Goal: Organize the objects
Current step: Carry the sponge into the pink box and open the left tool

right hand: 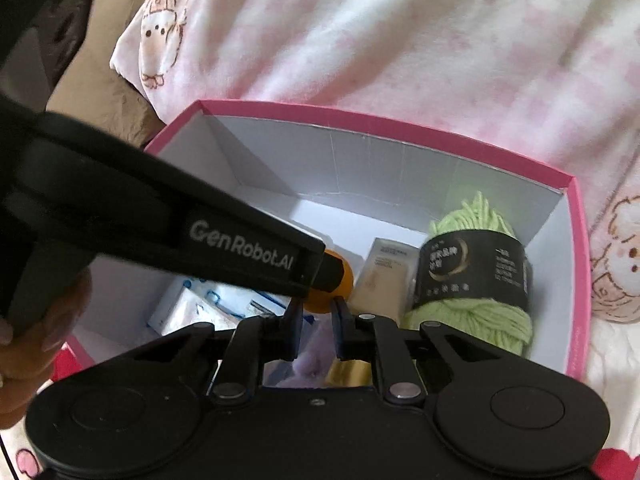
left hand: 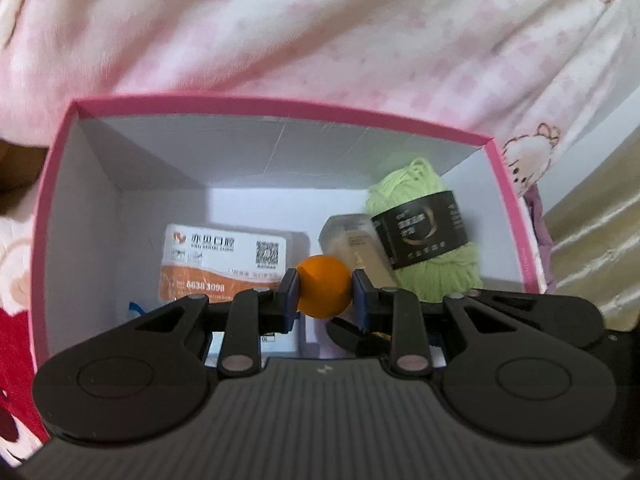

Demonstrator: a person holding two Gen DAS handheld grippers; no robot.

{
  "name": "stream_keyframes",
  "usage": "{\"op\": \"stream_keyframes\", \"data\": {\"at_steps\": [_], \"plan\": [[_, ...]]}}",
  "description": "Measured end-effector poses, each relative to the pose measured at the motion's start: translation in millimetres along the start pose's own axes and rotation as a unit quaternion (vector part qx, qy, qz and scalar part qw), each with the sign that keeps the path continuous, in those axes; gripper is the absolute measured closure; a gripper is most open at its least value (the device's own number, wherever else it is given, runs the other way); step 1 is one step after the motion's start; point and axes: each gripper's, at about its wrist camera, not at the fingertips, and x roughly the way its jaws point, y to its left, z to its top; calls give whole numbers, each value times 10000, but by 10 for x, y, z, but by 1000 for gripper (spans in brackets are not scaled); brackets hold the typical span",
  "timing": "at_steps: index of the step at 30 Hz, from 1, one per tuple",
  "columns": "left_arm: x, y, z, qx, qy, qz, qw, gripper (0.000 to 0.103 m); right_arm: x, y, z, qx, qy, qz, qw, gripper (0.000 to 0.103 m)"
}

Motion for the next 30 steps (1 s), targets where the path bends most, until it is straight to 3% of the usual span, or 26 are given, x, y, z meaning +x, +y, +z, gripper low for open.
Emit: {"op": "stream_keyframes", "data": {"at_steps": [5, 9, 14, 16, 18, 22, 24, 30], "plan": [[90, 10, -35, -35, 19, 71, 10000, 76, -97, 2, -96, -1, -87, 60, 9999, 84], [104, 6, -35, 138, -134, 541, 9984, 76, -86, -3, -94, -43, -96, 2, 9999, 83], [99, 143, -48, -70, -118, 279, 9995, 75, -179, 32, -110, 46, -148, 89, 9998, 83], [58, 138, -68, 5, -224, 323, 9992, 70, -239, 50, -127, 73, -158, 74, 9998, 83], [4, 112, -86, 108, -266, 442, 9986, 56, -288, 43, -148, 105, -177, 51, 9998, 80], [-137, 68, -128, 82, -200, 785, 9967, 46, -408, 67, -223, 239, -213, 43, 9995, 77], [-253, 59, -167, 105, -256, 808, 9963, 37, -475, 80, -254, 327, -243, 33, 9992, 77], [-700, 28, -316, 104, -316, 679, 9971, 34, -819, 191, -325, 517, -297, 86, 9982, 71]]}}
